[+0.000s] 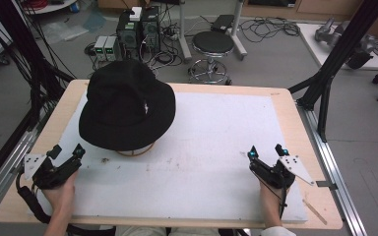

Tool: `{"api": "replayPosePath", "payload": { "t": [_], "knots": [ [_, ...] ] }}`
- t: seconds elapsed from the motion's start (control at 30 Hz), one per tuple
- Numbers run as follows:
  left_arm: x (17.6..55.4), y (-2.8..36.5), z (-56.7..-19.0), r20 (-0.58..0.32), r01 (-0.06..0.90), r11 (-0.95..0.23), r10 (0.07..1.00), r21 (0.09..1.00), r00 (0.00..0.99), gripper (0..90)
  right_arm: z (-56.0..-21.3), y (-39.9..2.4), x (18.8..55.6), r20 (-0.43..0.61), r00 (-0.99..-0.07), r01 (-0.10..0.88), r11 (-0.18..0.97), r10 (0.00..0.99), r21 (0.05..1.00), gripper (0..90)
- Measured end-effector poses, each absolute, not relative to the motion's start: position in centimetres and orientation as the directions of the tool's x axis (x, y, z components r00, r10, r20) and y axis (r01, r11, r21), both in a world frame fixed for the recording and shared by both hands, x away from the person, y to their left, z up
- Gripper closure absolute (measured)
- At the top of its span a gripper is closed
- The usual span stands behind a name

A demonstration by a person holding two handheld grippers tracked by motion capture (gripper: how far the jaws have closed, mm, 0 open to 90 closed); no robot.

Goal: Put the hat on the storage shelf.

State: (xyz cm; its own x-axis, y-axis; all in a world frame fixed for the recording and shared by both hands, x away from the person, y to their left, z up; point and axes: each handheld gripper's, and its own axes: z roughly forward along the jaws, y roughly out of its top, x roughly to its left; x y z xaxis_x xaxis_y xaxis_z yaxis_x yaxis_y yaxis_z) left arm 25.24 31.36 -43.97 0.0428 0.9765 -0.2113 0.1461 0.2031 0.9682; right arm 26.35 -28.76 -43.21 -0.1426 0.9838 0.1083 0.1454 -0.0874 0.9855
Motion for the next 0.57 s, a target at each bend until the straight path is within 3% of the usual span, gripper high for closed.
{"api": "replayPosePath", "payload": {
  "t": [0.57],
  "knots": [
    [25.35,31.38,-44.05,-0.219,0.146,0.211,0.975,0.966,0.042,23.0,-43.22,-28.74,26.34,0.129,-0.149,0.152,-0.106,0.98,0.983,11.7]
  ]
}}
